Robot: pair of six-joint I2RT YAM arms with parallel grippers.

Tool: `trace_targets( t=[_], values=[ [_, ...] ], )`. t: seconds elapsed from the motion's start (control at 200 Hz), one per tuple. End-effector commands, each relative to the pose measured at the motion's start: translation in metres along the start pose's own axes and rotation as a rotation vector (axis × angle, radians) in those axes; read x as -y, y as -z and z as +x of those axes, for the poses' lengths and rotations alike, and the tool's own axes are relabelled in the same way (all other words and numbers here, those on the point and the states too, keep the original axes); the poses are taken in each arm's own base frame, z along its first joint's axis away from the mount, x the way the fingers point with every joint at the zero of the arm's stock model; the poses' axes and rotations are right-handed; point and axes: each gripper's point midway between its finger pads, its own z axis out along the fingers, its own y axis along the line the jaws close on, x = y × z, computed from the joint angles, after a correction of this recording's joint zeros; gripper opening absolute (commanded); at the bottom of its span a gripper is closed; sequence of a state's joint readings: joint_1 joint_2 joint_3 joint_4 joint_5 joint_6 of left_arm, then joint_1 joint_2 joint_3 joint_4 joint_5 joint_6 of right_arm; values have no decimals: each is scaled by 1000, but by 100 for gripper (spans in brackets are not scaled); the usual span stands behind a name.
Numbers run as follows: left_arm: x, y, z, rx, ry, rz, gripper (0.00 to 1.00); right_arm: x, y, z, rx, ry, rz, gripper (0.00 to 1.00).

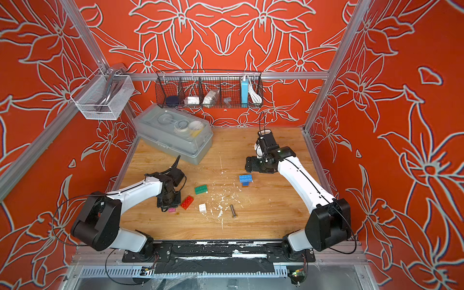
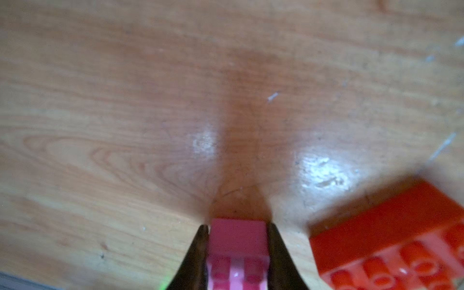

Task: Assemble a spoon with lego
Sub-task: Pick up the lego brick from the center of the board, then place the lego brick at the center of the board.

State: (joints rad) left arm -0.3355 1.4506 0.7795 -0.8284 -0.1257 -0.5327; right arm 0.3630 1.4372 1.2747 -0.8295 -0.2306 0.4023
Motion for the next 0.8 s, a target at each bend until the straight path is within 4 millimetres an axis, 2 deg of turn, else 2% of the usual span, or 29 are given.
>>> trace_targets(
  t=[0.0, 0.105, 0.175, 0.285, 0.385, 0.485, 0.616, 0.706, 0.796],
  values=[
    [-9, 21, -3, 41, 0, -31, 11, 3, 7, 4, 8, -5, -7, 86],
    [-7, 40, -5, 56, -3, -3, 4, 8, 13, 5, 17, -17, 4, 86],
    [3, 61, -8, 71, -28, 44, 2, 13, 16, 7, 26, -31, 2, 86],
    [42, 94, -14, 110, -138, 150, 1, 21, 17, 11, 27, -80, -25, 86],
    [93, 108, -20, 132, -296, 207, 0, 28, 15, 17, 24, -115, -39, 86],
    [148, 105, -23, 155, -501, 178, 1, 34, 12, 20, 24, -145, -51, 86],
    [210, 84, -27, 155, -685, 133, 3, 46, 11, 24, 20, -172, -40, 86],
    [242, 70, -30, 165, -740, 152, 7, 53, 12, 28, 22, -183, -29, 86],
    [263, 59, -30, 152, -763, 202, 12, 58, 16, 30, 28, -188, -21, 86]
  ],
)
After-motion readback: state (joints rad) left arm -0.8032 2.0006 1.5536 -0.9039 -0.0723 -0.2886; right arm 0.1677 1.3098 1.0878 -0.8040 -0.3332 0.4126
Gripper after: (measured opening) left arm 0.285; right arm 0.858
